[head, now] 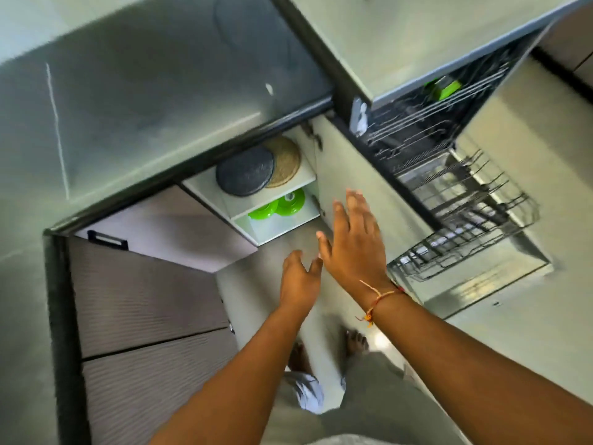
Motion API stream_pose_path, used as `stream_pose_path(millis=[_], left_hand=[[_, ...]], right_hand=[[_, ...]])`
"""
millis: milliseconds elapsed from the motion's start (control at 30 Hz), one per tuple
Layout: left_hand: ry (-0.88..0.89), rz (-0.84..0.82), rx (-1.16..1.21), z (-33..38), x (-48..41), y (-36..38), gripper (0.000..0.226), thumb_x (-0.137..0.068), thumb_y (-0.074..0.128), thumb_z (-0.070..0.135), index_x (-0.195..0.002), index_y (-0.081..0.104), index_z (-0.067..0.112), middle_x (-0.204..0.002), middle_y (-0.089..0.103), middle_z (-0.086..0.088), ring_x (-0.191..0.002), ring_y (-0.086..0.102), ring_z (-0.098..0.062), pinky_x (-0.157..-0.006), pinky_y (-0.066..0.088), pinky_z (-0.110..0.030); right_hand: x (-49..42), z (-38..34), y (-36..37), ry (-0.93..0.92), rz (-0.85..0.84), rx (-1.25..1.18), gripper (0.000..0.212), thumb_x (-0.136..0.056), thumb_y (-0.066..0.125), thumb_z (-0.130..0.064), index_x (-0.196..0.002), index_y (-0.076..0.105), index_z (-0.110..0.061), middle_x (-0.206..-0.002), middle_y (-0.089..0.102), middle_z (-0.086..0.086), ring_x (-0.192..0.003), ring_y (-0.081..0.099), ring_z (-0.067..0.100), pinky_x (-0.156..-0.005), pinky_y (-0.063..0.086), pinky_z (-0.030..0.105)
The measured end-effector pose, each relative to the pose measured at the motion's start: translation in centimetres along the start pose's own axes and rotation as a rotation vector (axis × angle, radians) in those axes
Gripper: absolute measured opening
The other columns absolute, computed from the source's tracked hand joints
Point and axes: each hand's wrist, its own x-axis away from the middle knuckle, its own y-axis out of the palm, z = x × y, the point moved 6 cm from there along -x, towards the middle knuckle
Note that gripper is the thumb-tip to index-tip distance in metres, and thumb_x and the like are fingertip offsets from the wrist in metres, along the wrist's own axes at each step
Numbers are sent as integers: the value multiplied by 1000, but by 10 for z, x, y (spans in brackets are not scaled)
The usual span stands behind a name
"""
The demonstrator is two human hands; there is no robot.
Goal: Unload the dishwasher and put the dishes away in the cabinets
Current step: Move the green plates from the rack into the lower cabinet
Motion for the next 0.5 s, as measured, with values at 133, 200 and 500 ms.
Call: stream_pose_path(millis=[133,200,500], left_hand=[[76,-34,5,48,30,17,66,-92,58,49,-139,44,5,-138,50,-12,-125,50,-26,-108,38,-39],[97,-85,38,63,36,29,50,-92,60,45,-125,52,9,-121,55,-6,-112,54,-23,-101,43,-36],[87,-302,98,60,64,69,27,-91,66,36,-100,48,19,-95,55,-3,-89,53,-18,-77,42,-24]], right_hand=[[-11,47,-76,138,83,191,69,-92,48,-42,-146,36,-1,-159,17,26,-149,10,41,-121,13,50],[-20,77,-88,278,-2,249,61,-92,47,-40,-140,44,-2,-151,34,28,-143,26,42,-119,18,51],[-17,112,-75,367,-408,-100,23,-96,49,-22,-111,66,-15,-90,67,11,-77,59,29,-64,46,32]])
